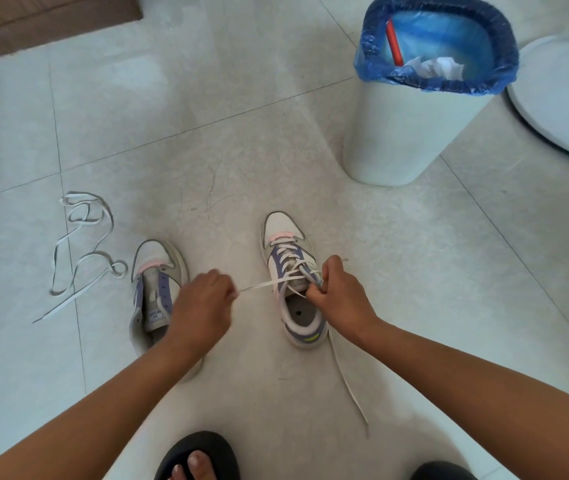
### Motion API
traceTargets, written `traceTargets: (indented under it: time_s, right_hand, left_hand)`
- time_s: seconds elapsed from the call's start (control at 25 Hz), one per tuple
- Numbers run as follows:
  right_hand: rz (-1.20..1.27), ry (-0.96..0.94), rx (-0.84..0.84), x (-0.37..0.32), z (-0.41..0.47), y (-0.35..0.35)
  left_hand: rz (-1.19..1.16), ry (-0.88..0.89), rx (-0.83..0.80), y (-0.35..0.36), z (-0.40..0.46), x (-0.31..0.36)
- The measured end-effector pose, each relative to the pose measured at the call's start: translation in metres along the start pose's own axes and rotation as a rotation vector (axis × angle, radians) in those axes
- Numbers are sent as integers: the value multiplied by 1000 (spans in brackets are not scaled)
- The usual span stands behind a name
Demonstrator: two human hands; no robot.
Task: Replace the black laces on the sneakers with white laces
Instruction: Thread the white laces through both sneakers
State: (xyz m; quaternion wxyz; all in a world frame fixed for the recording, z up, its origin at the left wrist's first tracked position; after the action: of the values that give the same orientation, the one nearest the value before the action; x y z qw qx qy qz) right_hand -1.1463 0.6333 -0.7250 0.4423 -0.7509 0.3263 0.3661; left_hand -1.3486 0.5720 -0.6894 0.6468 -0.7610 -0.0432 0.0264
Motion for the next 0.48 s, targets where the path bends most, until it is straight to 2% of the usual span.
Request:
traceTargets:
  time_s: [0.04,0.08,0.12,0.2,0.24,0.28,0.32,0.44,0.48]
  right_hand:
    - [6,10,1,0,0,-1]
    - [17,17,1,0,-1,-1]
    - [34,25,6,0,-2,0]
    - [73,48,23,1,-2,0]
    - [91,59,32,2,-1,0]
    - [104,68,34,3,0,0]
    - [113,75,30,4,1,1]
    - [100,77,-6,5,2,2]
    - [83,74,-18,6,2,2]
  left_hand:
    - [154,-34,-167,8,-8,-16]
    - [303,21,-335,15,-18,-25]
    - [368,158,-515,23,-31,-23]
    - [292,442,-836,32,-61,3]
    - [258,523,-915,33,-72,19]
    - [262,532,-909,32,-71,31]
    - [271,468,-807,28,-57,39]
    - [122,223,-263,-3,5,60]
    - [37,176,-151,-8,19,69]
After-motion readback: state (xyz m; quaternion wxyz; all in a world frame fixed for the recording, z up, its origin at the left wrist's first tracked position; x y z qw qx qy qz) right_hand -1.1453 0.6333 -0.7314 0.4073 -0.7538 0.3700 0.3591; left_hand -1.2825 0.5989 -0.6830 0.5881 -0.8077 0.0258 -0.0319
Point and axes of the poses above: each hand's wrist, its own z-axis towards the middle knuckle, its own y-axis out of the palm, x = y × z, the point moved 5 cm from there along z, towards the middle knuckle, and after that the axes turned 14 degrees about z, right-handed, at the moved point
